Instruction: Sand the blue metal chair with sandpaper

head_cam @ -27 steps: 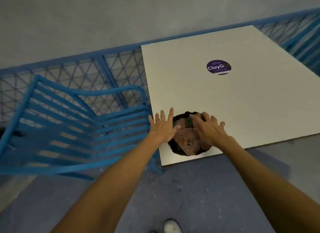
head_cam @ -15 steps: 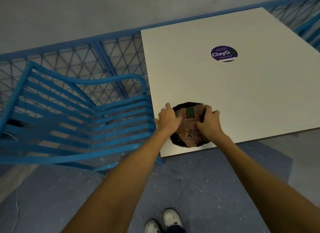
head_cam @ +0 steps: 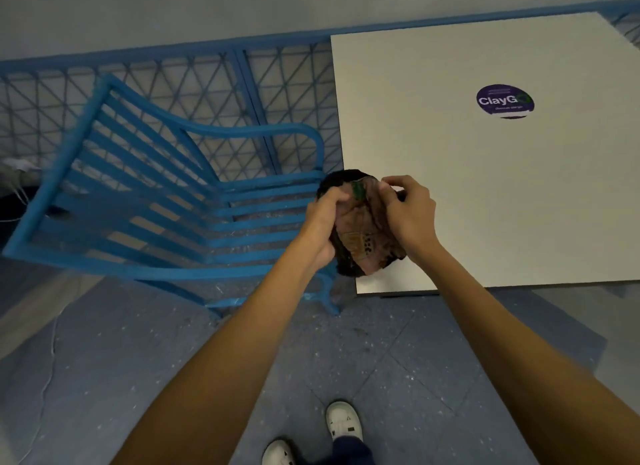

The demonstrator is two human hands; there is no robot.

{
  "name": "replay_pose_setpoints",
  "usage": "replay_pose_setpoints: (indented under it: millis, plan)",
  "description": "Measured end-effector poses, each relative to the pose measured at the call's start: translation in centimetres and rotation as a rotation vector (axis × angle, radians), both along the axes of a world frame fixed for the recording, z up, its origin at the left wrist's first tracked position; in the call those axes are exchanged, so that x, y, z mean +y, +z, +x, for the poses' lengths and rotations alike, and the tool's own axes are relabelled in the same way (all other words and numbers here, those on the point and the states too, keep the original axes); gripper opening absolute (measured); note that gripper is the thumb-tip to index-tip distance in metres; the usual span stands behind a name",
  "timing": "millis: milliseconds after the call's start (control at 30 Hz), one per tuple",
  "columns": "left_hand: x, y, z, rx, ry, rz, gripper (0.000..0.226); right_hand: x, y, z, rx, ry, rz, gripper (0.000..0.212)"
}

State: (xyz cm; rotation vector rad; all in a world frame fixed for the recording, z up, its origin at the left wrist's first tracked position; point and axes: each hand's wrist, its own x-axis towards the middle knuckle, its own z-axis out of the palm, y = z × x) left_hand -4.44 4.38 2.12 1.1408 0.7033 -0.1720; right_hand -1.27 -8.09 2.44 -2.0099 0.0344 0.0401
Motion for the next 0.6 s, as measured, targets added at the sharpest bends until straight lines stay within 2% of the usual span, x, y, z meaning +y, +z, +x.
replay_pose_setpoints:
  millis: [200,300,400,467,600]
  plan:
    - [8.5,-1.3,-6.0,0.034,0.125,-0.068,0.027,8.2,-1.4,-4.6,-0.053,0.274,-0.061,0.027]
    - [11.4,-2.9,-9.5,0.026,0.159,-0.156,0.023,12.2,-3.6,-8.5,-0.088,0.374,-0.063,0.038]
    - [14.1,-5.8,-13.1,0.000,0.157,-0.217,0.027,15.8,-7.7,-12.9,-0.077,0.466,-0.153,0.047]
    - [15.4,-8.1,-15.0,0.020,0.145,-0.228,0.030,17.1,-10.7,-14.5,0.007,0.516,-0.170,0.053]
    - [16.5,-13.4,-16.4,0.125,0.090,-0.140,0.032,17.6,-16.5,-15.5,0.229,0.480,-0.107,0.058]
